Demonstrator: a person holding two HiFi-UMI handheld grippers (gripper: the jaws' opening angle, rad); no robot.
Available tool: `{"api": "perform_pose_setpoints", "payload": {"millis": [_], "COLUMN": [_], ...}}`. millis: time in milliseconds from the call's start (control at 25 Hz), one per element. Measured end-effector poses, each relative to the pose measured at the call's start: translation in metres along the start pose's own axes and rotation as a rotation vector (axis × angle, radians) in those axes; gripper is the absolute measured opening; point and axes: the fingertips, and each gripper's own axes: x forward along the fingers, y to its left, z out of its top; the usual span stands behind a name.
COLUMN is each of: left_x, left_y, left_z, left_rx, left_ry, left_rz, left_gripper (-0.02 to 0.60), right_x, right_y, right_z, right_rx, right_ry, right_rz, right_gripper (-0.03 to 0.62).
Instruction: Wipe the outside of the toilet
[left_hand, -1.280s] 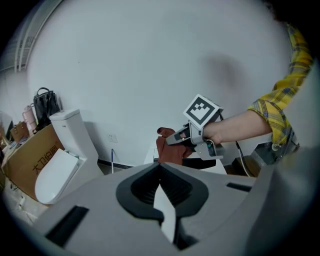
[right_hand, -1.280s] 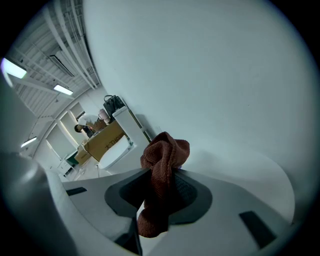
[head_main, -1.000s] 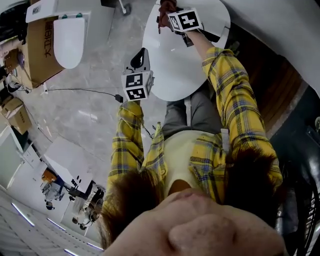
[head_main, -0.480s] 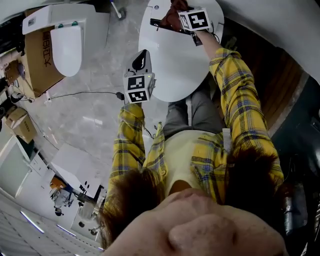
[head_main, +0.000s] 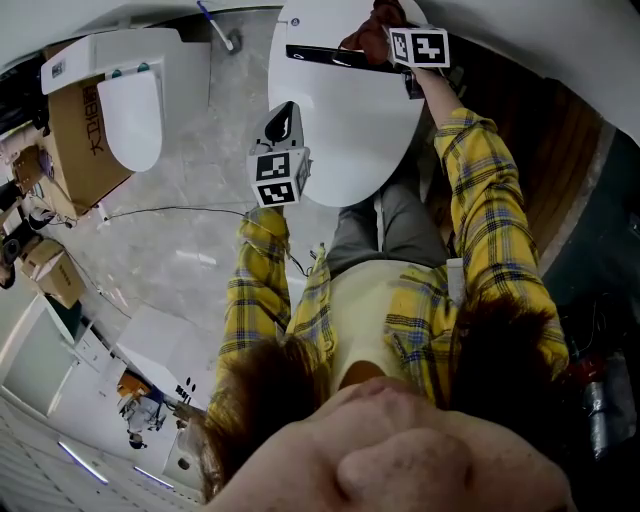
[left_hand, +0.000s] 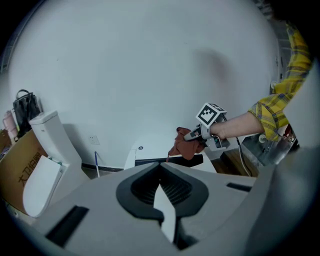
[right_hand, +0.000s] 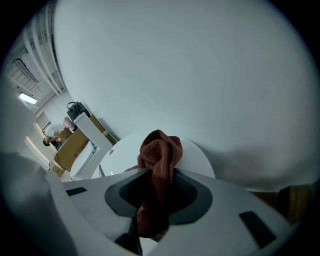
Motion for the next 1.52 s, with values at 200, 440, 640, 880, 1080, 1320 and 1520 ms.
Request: {"api": "perform_pose_setpoints", "payload": {"millis": [200,440,640,880,1080,1320,1520], "left_x": [0.001,0.0,-0.003,-0.009,-0.013,-0.019,-0.029], "left_y": [-0.005,-0.007,-0.011,-0.006,0.0,0.019,0.032], "left_z": [0.004,0.006,0.004,0.005,0.005,0.006,-0.006], "left_rx": [0.013,0.012,-0.002,-0.023,-0.069,-0.124,-0.154], "left_ry": [-0.004,-0.012,-0.021,-0.045,-0.064,-0.083,-0.079], "left_rz": [-0.011,-0.019,-0.02,-0.012,0.013,0.061,0.096], "left_gripper": [0.008,0.008,0.008,0.008,0.008,0.008,0.008], "right_x": [-0.021,-0.042,-0.058,-0.08,-0.098,-0.099,-0.083], "right_y": [-0.028,-0.044,-0.048,-0.022,0.02,0.085,0.139], "right_z": [-0.017,-0.032,-0.046,-0.041,-0.034,-0.033,-0.037], "right_rx": [0.043,0.064,0.063,0.065,0.011,-0.07,-0.126], "right_ry": [-0.006,-0.018,-0.019,-0.084,-0.145,-0.17,-0.152], "right_rz": [-0.047,-0.099,-0.13,-0.084,-0.007,0.095,0.196], "right_gripper": [0.12,0.12,0.12,0.12,0.12,0.12,0.12]}}
